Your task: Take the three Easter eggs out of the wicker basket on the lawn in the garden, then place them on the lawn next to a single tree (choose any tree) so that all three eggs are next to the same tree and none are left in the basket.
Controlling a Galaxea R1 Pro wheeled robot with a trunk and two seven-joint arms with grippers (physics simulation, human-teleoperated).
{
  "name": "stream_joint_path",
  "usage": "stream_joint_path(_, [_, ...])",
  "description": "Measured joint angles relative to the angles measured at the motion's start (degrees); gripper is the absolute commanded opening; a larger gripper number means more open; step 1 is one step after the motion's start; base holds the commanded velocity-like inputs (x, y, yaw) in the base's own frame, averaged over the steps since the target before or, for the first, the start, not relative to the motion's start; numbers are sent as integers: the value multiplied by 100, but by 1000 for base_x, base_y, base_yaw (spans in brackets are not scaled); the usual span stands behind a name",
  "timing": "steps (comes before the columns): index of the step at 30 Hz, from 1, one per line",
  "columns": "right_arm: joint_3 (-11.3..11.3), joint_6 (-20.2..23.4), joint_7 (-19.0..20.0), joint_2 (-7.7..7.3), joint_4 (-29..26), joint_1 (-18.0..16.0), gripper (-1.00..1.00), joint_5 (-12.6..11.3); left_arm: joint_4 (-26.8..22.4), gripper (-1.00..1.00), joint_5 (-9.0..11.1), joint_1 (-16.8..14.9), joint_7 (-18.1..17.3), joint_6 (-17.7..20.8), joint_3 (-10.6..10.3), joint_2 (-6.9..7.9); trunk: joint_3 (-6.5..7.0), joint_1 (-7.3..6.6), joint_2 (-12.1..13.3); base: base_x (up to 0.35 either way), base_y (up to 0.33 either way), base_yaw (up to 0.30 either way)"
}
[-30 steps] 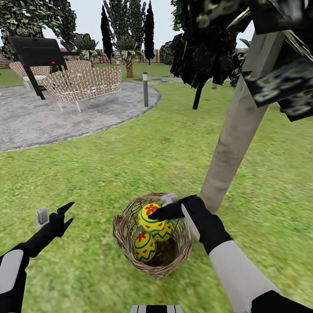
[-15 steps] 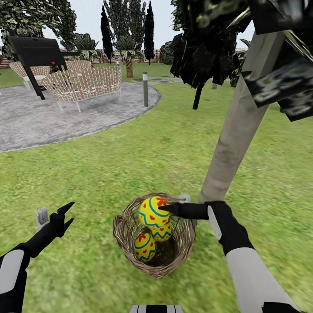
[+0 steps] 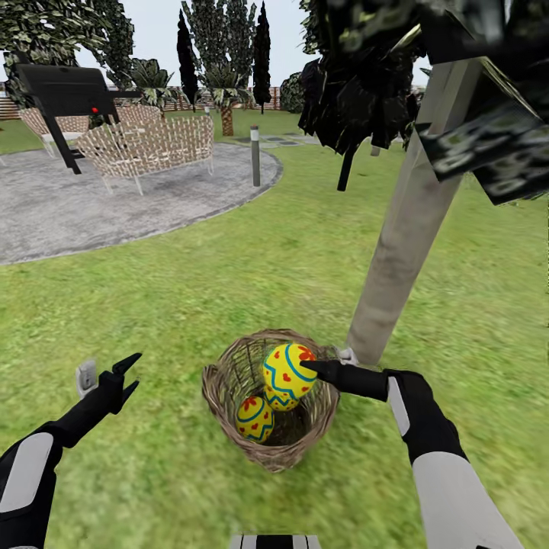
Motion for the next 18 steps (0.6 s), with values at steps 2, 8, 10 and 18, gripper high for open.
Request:
stream_joint_path(2, [-28, 2, 182, -7, 0, 0, -100, 1, 0, 100, 0, 0, 0, 0, 0, 0, 0, 0, 0, -334, 0, 0])
stream_joint_path(8, [-311, 26, 835, -170, 0, 0, -100, 3, 0, 100, 0, 0, 0, 0, 0, 0, 0, 0, 0, -84, 0, 0])
stream_joint_path(10, [-487, 29, 915, -196, 0, 0, -100, 5, 0, 100, 0, 0, 0, 0, 0, 0, 0, 0, 0, -1, 0, 0])
stream_joint_path(18, [-787, 199, 1451, -475, 0, 15, -100, 5, 0, 100, 0, 0, 0, 0, 0, 0, 0, 0, 0, 0, 0, 0])
